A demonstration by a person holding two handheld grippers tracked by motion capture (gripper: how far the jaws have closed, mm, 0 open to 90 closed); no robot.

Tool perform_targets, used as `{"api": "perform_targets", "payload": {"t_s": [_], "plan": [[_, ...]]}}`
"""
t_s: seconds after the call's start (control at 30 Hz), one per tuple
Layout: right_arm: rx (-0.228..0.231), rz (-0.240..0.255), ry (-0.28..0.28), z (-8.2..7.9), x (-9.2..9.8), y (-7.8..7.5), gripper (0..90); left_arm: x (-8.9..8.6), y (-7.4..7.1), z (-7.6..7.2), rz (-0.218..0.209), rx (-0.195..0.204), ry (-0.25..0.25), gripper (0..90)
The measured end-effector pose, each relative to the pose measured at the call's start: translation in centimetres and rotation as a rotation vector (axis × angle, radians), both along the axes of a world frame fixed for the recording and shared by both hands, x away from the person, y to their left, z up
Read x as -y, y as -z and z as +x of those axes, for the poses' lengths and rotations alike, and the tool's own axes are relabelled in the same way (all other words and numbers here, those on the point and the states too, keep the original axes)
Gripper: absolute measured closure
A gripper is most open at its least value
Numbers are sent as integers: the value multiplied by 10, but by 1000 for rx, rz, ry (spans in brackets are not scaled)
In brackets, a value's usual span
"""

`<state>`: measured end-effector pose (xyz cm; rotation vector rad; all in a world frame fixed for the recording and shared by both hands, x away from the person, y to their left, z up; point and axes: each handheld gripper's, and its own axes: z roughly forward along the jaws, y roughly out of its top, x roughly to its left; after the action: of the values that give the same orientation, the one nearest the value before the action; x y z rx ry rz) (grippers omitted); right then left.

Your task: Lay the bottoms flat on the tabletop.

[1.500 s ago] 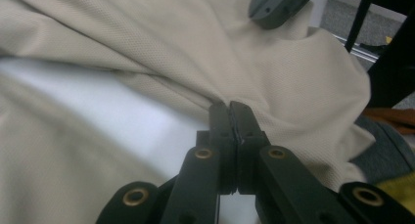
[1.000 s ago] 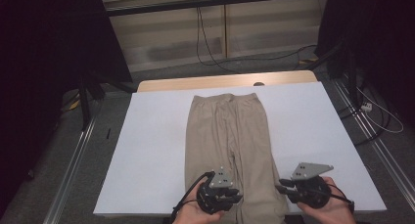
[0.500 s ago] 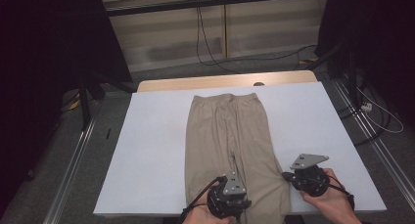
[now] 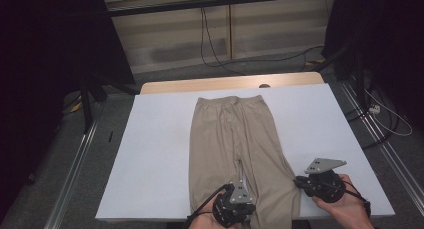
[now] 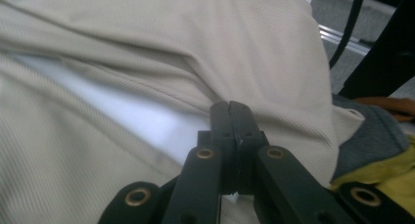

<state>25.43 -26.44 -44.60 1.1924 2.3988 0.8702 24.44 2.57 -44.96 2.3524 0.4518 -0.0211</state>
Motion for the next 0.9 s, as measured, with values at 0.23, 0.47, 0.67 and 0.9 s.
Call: {"api": "perform_targets", "payload": {"t_s": [0.23, 0.47, 0.67, 0.9], "plan": [[31, 36, 24, 13, -8, -4, 725, -13, 0, -8, -3, -4, -6, 900], [-1, 13, 11, 36, -27, 5, 736, -20, -3, -6, -20, -9, -11, 898], [4, 23, 15, 34, -24, 4, 900, -23, -4, -3, -35, -24, -18, 900], [3, 66, 62, 33, -7, 6, 846, -21, -5, 0, -53, -12, -28, 829]]}}
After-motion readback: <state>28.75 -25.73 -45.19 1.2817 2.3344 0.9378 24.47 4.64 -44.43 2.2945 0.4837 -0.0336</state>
